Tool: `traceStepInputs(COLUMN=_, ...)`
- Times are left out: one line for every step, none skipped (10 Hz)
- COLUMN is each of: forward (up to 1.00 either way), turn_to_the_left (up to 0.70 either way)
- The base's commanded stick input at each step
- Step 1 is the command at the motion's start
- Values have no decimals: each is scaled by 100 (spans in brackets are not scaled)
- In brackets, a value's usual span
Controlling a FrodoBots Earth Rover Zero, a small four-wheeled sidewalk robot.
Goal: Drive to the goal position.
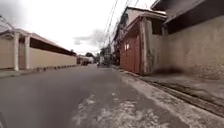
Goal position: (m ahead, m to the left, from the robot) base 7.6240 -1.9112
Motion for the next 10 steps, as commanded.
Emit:
traceStepInputs(forward=70, turn_to_the_left=0)
traceStepInputs(forward=70, turn_to_the_left=0)
traceStepInputs(forward=70, turn_to_the_left=0)
traceStepInputs(forward=70, turn_to_the_left=0)
traceStepInputs(forward=70, turn_to_the_left=12)
traceStepInputs(forward=70, turn_to_the_left=26)
traceStepInputs(forward=70, turn_to_the_left=35)
traceStepInputs(forward=70, turn_to_the_left=35)
traceStepInputs(forward=70, turn_to_the_left=35)
traceStepInputs(forward=70, turn_to_the_left=35)
